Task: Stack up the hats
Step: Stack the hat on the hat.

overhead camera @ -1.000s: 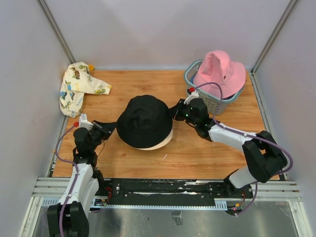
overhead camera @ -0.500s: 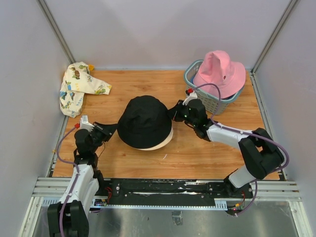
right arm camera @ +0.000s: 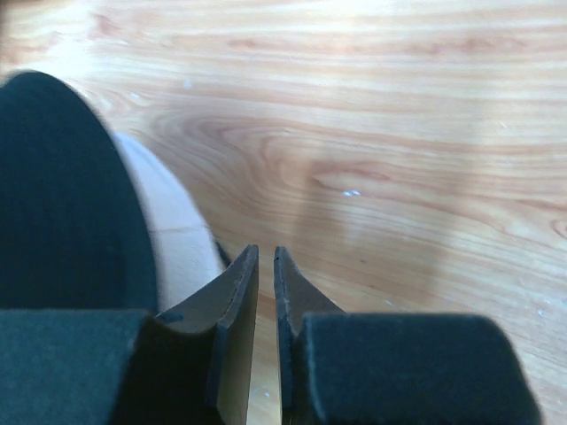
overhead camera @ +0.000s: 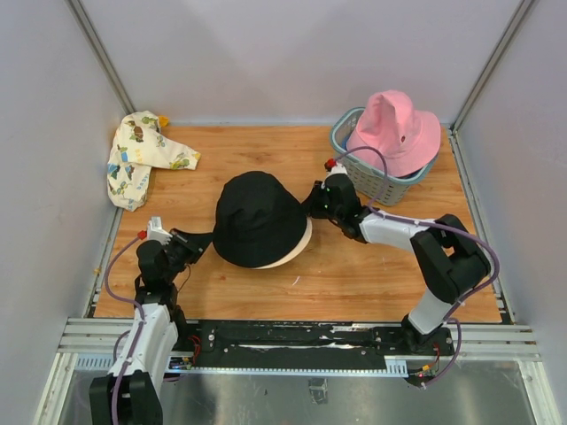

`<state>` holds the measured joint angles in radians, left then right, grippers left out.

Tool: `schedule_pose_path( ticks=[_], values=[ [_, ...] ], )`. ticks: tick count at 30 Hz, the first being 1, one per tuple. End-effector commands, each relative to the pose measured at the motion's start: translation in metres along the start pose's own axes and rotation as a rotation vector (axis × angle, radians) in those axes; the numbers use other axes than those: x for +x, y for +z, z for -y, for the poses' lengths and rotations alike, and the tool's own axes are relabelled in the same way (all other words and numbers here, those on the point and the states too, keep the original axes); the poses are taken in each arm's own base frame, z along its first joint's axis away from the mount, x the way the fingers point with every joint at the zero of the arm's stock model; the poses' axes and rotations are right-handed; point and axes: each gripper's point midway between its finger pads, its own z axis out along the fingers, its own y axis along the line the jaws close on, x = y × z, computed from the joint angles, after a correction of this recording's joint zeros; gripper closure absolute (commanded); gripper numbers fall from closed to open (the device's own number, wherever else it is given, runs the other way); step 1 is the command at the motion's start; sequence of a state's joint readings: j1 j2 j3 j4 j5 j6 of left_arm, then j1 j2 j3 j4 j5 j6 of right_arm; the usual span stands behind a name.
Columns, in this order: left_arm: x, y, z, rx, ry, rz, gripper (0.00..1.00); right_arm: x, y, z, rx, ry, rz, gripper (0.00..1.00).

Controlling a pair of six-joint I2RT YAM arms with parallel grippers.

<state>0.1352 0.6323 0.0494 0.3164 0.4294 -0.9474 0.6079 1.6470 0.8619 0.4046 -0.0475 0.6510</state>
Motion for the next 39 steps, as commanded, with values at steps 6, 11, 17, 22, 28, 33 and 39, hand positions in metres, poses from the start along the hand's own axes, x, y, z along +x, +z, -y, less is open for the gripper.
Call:
schedule_pose_path(
  ticks=[6, 11, 17, 22, 28, 33, 39],
  values=[
    [0.022, -0.009, -0.015, -0.032, -0.01, -0.053, 0.99, 0.004, 0.005, 0.014, 0.096, -0.065, -0.031, 0.85],
    [0.018, -0.009, -0.008, -0.018, -0.012, -0.043, 0.86, -0.014, -0.013, 0.014, 0.129, -0.089, 0.026, 0.76],
    [0.014, -0.01, 0.0, -0.004, -0.016, -0.034, 0.59, -0.029, -0.038, 0.021, 0.184, -0.099, 0.084, 0.61],
    [0.006, -0.013, 0.006, -0.021, 0.003, -0.013, 0.47, -0.035, -0.06, 0.018, 0.168, -0.072, 0.121, 0.53],
    [-0.003, -0.016, 0.016, -0.004, 0.006, 0.016, 0.44, -0.031, -0.085, -0.002, 0.052, 0.025, 0.148, 0.5],
    [-0.01, -0.015, 0.023, 0.01, 0.007, 0.045, 0.43, -0.021, -0.097, -0.024, -0.071, 0.116, 0.156, 0.48],
    [-0.012, -0.013, 0.023, 0.017, 0.003, 0.053, 0.43, -0.012, -0.096, -0.038, -0.133, 0.165, 0.135, 0.48]
  ],
)
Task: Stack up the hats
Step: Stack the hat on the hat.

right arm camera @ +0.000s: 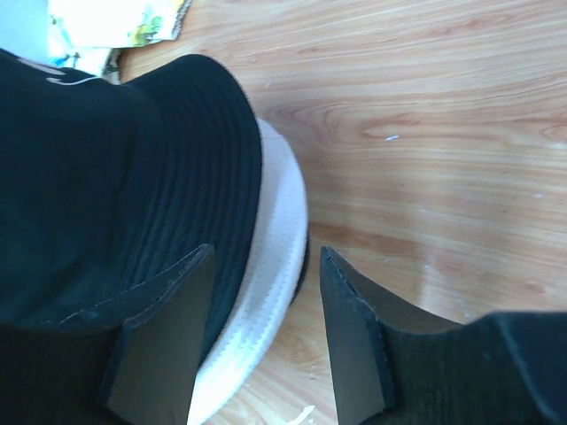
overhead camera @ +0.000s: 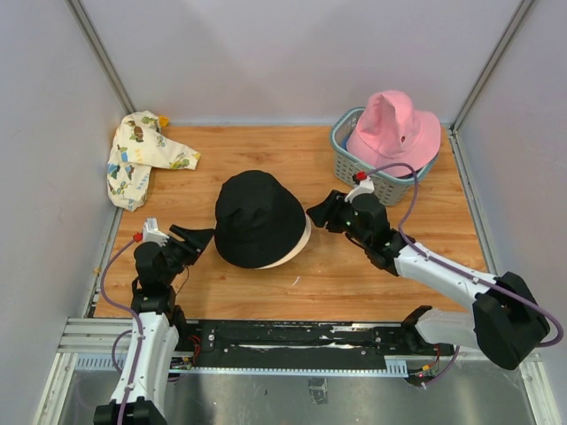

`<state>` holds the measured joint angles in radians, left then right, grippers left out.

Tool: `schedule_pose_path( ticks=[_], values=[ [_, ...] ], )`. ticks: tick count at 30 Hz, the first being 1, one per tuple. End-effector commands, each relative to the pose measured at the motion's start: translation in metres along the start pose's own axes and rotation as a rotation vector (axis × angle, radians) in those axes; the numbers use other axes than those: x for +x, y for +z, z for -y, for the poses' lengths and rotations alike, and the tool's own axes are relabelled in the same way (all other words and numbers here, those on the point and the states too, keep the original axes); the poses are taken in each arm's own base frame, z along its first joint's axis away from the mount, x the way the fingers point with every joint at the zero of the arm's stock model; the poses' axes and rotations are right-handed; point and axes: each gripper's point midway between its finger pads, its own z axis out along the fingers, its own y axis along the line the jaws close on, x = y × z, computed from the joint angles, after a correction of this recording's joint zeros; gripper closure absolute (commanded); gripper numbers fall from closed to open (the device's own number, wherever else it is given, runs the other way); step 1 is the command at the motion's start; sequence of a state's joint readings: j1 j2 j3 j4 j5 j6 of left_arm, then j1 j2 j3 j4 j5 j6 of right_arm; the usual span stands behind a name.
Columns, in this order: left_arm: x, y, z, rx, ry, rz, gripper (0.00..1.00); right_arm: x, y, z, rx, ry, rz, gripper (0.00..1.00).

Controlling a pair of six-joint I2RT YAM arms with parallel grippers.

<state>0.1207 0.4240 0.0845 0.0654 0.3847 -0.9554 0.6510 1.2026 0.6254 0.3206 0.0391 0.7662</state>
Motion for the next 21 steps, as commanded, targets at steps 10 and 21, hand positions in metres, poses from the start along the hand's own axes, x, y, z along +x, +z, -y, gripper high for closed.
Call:
schedule_pose_path(
  ticks=[10, 21],
  values=[
    [-0.011, 0.005, 0.012, 0.036, 0.003, 0.033, 0.43, 0.019, 0.01, -0.031, -0.162, 0.15, -0.038, 0.47],
    [-0.01, 0.008, 0.014, 0.053, -0.005, 0.027, 0.43, 0.03, 0.012, -0.038, -0.235, 0.234, -0.058, 0.55]
  ],
)
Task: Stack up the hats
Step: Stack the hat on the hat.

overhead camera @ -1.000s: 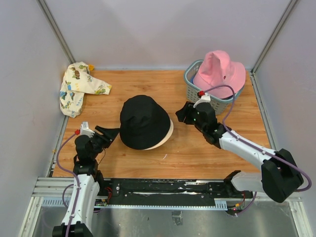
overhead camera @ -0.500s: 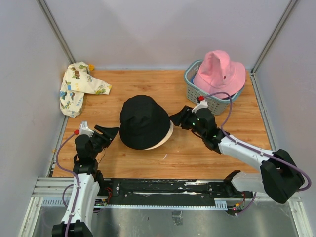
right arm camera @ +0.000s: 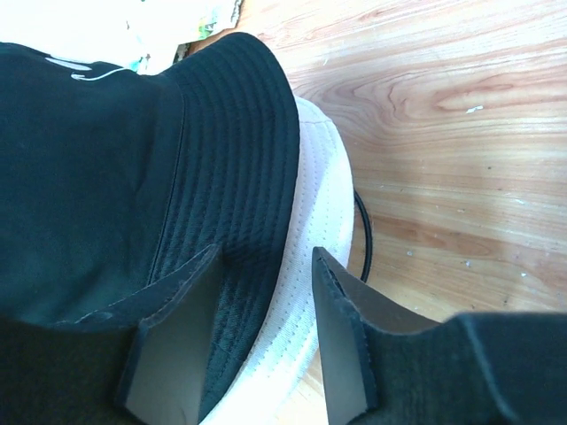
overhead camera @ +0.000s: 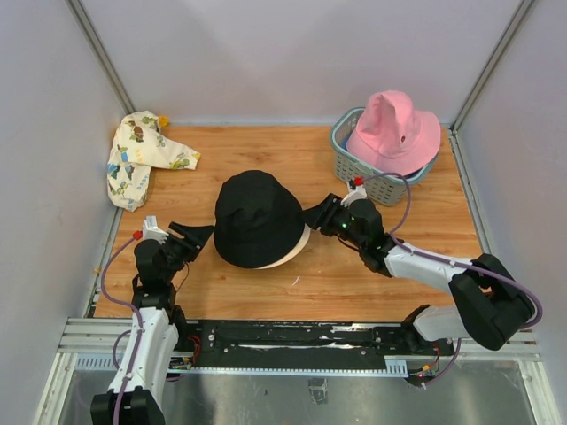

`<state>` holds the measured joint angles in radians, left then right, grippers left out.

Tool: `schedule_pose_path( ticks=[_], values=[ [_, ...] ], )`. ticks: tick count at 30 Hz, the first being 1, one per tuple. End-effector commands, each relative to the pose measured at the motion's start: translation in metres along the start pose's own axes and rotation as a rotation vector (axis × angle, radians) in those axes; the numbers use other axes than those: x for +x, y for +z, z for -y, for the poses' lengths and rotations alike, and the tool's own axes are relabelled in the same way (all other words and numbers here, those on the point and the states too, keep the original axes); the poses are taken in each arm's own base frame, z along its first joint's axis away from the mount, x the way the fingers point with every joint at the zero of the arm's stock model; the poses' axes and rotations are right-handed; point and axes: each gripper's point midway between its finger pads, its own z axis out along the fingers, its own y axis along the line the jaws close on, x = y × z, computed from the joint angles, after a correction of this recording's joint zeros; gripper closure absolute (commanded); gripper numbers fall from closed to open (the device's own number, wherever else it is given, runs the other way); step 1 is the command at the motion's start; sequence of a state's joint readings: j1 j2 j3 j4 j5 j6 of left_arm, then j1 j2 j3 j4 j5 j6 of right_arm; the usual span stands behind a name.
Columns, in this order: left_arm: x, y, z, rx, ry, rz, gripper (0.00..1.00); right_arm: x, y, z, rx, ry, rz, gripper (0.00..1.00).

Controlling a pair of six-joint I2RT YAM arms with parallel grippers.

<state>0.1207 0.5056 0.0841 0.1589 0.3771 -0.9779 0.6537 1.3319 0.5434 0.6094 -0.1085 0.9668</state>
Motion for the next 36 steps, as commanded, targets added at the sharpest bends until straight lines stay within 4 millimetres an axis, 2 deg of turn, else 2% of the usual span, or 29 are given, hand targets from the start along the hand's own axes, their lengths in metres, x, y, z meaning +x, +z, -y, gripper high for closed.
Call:
schedule_pose_path(
  ticks=[1, 6, 10, 12, 23, 29, 33, 34, 36],
  values=[
    [-0.004, 0.001, 0.012, 0.049, 0.013, 0.014, 0.43, 0.007, -0.002, -0.016, -0.078, 0.037, -0.009, 0.57],
    [-0.001, 0.001, 0.011, 0.058, 0.006, 0.005, 0.46, 0.01, -0.006, -0.015, -0.085, 0.053, -0.005, 0.7],
    [0.0, 0.001, 0.011, 0.065, 0.002, 0.0, 0.49, 0.012, -0.004, -0.01, -0.073, 0.055, -0.006, 0.93],
    [0.0, 0.001, 0.012, 0.068, 0.003, -0.002, 0.5, 0.015, -0.003, -0.007, -0.066, 0.057, -0.011, 0.99],
    [0.006, 0.001, 0.008, 0.07, 0.001, -0.017, 0.6, 0.029, 0.001, 0.019, -0.016, 0.054, -0.016, 0.99],
    [0.01, 0.003, 0.006, 0.083, -0.013, -0.033, 0.63, 0.028, 0.001, 0.017, -0.024, 0.041, -0.007, 0.99],
    [0.014, 0.002, 0.005, 0.096, -0.034, -0.037, 0.62, 0.027, -0.003, 0.017, -0.023, 0.034, -0.001, 0.99],
    [0.014, 0.002, 0.004, 0.094, -0.032, -0.037, 0.61, 0.026, -0.005, 0.018, -0.019, 0.033, 0.005, 0.98],
    [0.013, 0.001, 0.004, 0.091, -0.027, -0.03, 0.59, 0.024, -0.009, 0.018, -0.017, 0.032, 0.019, 0.88]
  ],
)
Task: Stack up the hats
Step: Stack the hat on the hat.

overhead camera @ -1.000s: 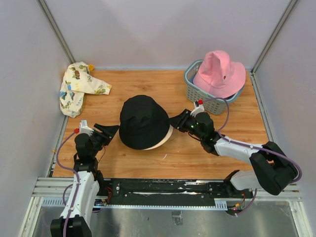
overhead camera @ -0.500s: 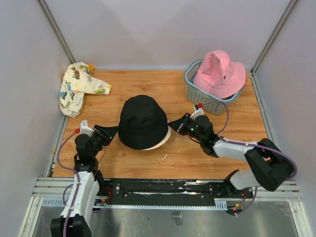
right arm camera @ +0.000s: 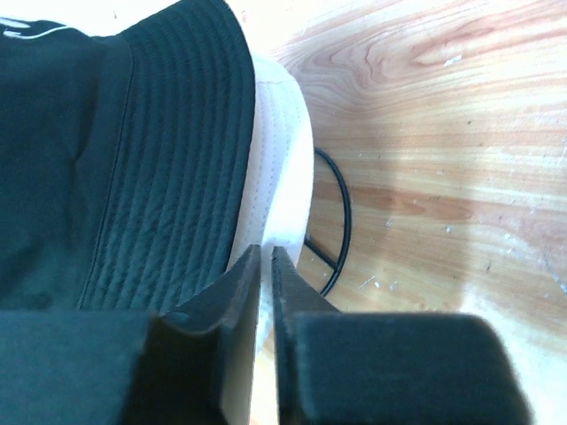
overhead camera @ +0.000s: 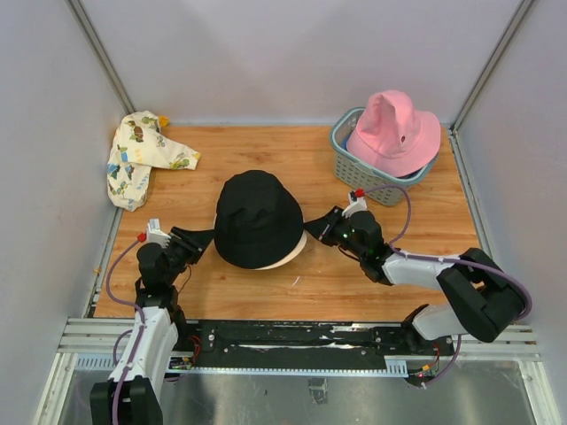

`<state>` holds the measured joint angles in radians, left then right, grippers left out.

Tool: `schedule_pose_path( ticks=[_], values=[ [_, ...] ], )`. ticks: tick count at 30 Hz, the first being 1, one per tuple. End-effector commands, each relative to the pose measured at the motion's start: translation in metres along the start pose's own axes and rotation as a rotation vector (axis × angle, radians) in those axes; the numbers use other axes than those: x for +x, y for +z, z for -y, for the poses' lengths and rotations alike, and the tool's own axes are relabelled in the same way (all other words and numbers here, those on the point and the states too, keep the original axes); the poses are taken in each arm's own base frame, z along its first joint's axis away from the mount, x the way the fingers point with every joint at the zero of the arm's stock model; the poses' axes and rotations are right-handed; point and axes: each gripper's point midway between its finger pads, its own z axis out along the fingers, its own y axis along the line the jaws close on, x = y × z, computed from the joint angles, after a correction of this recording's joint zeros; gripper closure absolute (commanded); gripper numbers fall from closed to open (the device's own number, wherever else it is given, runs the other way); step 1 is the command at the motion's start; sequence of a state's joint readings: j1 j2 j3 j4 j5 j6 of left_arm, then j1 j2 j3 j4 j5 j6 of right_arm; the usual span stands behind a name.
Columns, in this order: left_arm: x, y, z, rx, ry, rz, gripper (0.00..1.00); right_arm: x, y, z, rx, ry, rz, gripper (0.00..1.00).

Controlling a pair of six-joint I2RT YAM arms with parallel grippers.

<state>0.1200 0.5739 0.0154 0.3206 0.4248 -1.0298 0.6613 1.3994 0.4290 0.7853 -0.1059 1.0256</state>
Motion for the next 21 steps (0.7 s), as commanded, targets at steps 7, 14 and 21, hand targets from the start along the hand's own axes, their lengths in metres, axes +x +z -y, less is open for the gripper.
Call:
schedule_pose_path(
  ticks=[7, 14, 21],
  values=[
    [-0.001, -0.003, 0.009, 0.049, 0.015, 0.022, 0.55, -0.013, -0.023, -0.016, -0.032, -0.035, 0.073, 0.64],
    [-0.001, -0.003, 0.01, 0.064, 0.005, 0.027, 0.58, -0.018, -0.03, -0.016, -0.021, -0.037, 0.095, 0.61],
    [-0.001, -0.003, 0.011, 0.068, 0.01, 0.028, 0.6, -0.017, -0.035, 0.0, 0.059, -0.064, 0.093, 0.61]
  ],
)
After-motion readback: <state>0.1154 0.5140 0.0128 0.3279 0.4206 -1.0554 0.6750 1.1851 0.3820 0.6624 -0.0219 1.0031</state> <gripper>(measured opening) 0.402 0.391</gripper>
